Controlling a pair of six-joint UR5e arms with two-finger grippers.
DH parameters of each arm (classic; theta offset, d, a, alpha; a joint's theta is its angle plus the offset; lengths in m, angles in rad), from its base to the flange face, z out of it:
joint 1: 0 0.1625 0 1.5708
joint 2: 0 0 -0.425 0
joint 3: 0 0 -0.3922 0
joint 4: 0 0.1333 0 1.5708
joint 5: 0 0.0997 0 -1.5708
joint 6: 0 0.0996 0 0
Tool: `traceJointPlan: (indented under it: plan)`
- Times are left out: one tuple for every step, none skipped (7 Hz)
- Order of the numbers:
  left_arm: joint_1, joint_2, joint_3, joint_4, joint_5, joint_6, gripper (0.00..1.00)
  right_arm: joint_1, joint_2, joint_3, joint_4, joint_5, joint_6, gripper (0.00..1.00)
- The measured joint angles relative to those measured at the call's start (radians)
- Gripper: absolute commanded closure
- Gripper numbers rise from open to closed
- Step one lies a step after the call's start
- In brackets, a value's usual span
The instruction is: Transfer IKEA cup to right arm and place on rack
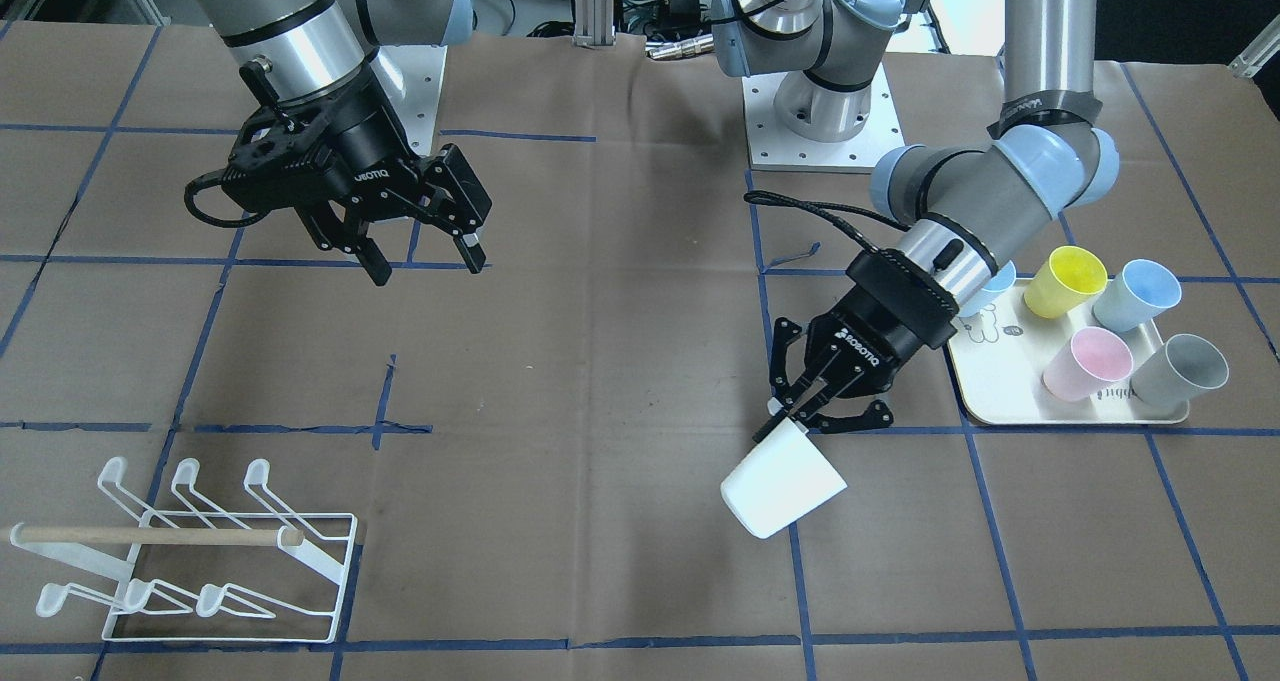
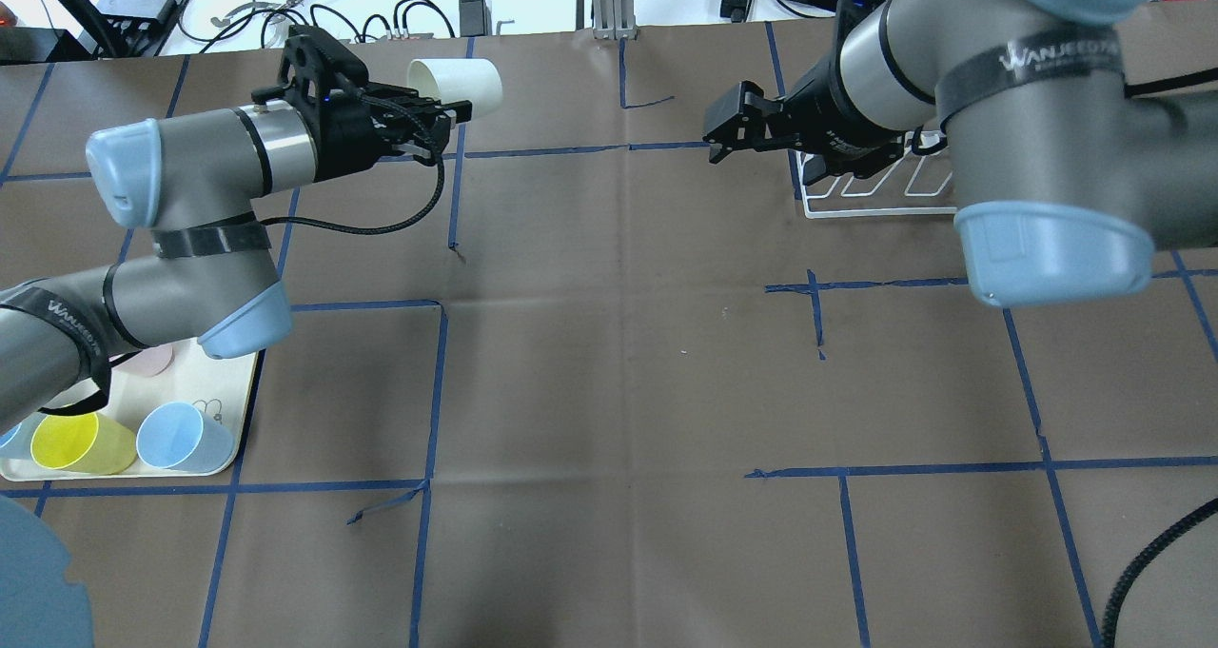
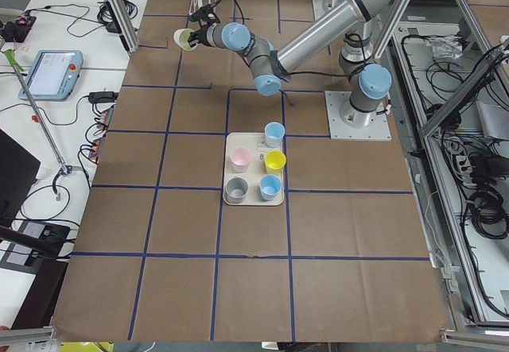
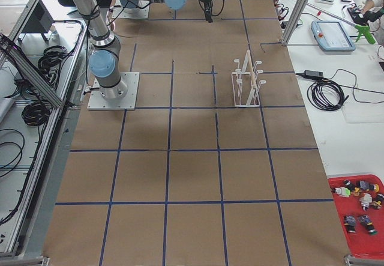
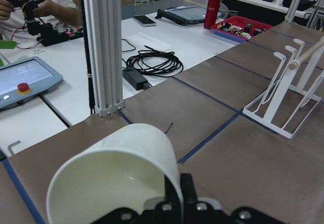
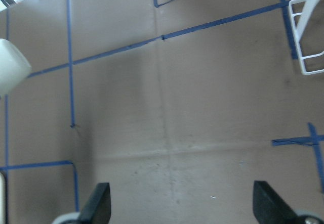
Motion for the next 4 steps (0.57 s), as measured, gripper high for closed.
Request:
traceJointPlan:
  plan:
    - [-0.033, -0.005, -0.014, 0.075, 0.004, -0.108, 1.0, 0.0, 0.001, 0.066, -0.15, 0.082, 0.145, 0.01]
    - [-0.051, -0.006, -0.045, 0.143, 0.01, -0.189, 1.0, 0.0, 0.002, 0.104, -0.259, 0.145, 0.301, 0.01]
    - [-0.059, -0.004, -0.09, 0.214, 0.017, -0.254, 1.0, 0.0, 0.009, 0.126, -0.352, 0.194, 0.465, 0.01]
    - [-0.061, -0.005, -0.124, 0.276, 0.019, -0.321, 1.0, 0.0, 0.027, 0.157, -0.483, 0.228, 0.628, 0.01]
